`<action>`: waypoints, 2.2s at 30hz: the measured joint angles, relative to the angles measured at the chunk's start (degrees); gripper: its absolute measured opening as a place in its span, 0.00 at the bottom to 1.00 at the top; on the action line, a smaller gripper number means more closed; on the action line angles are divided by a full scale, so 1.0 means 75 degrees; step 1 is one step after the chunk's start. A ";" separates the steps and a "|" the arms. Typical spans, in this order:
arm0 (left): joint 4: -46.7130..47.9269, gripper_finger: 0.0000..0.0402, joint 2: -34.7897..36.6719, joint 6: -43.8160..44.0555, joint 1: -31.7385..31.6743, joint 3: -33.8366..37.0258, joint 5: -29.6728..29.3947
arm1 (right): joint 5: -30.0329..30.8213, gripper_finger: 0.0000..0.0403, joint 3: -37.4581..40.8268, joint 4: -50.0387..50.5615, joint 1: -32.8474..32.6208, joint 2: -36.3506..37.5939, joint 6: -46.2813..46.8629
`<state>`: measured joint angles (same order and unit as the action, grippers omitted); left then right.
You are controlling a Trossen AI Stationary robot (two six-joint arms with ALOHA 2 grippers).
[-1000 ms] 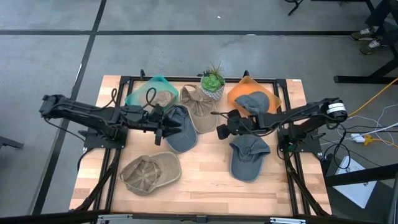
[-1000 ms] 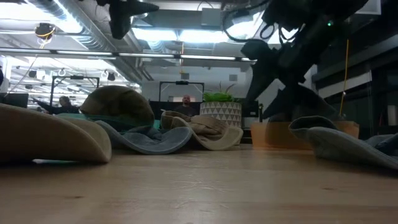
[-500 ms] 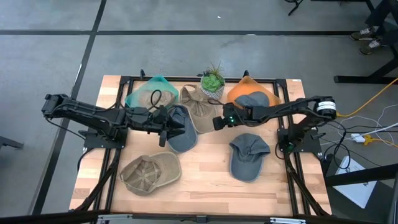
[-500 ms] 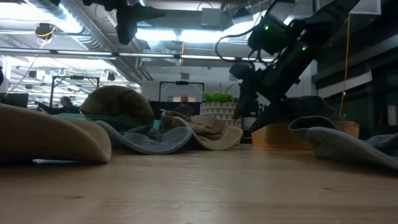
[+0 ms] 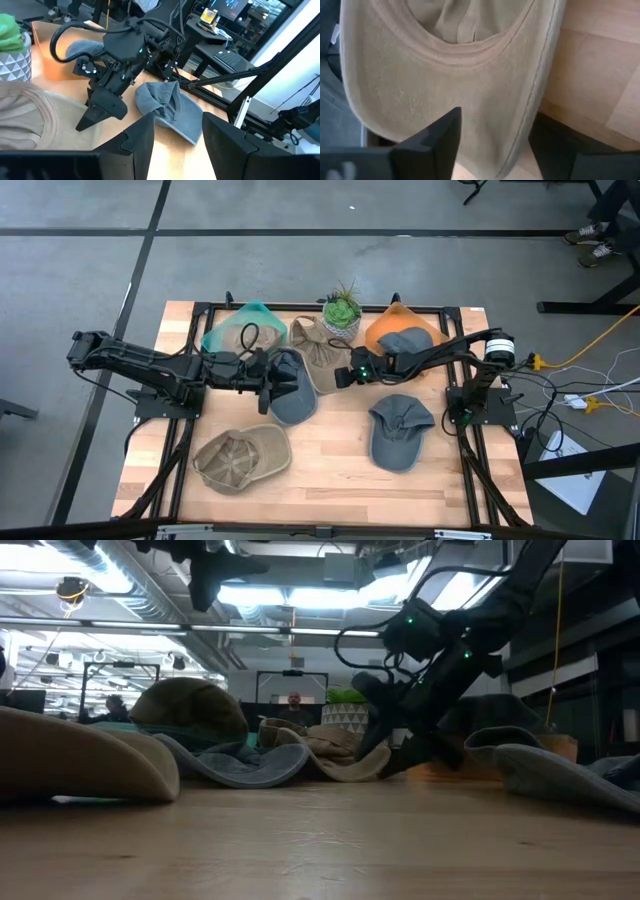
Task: Pick & Place hat
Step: Put the top brown cap into the green bin
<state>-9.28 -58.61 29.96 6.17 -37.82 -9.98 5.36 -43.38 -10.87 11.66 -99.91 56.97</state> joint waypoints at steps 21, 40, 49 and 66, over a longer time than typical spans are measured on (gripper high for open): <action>0.0058 0.40 0.0000 -0.0437 0.0000 0.0003 -0.0064 | 0.0888 0.03 0.0009 0.1697 -0.0492 0.1430 -0.1510; -0.0157 0.31 0.1761 -0.1858 -0.0003 0.0009 -0.0650 | 0.2693 0.03 0.0009 0.2435 -0.2068 0.5379 -0.6894; -0.0153 0.25 0.1512 -0.0813 0.0015 0.0009 0.0848 | 0.2946 0.03 0.0000 0.0871 -0.2209 0.5489 -0.7486; -0.3027 0.22 -0.0645 -0.1625 -0.0285 0.0006 -0.0291 | 0.2931 0.04 0.0000 -0.0255 -0.2558 0.4590 -0.7419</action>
<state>-31.98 -63.44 17.77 4.04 -37.78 -12.16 27.34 -43.38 -12.78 -7.52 -65.49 1.32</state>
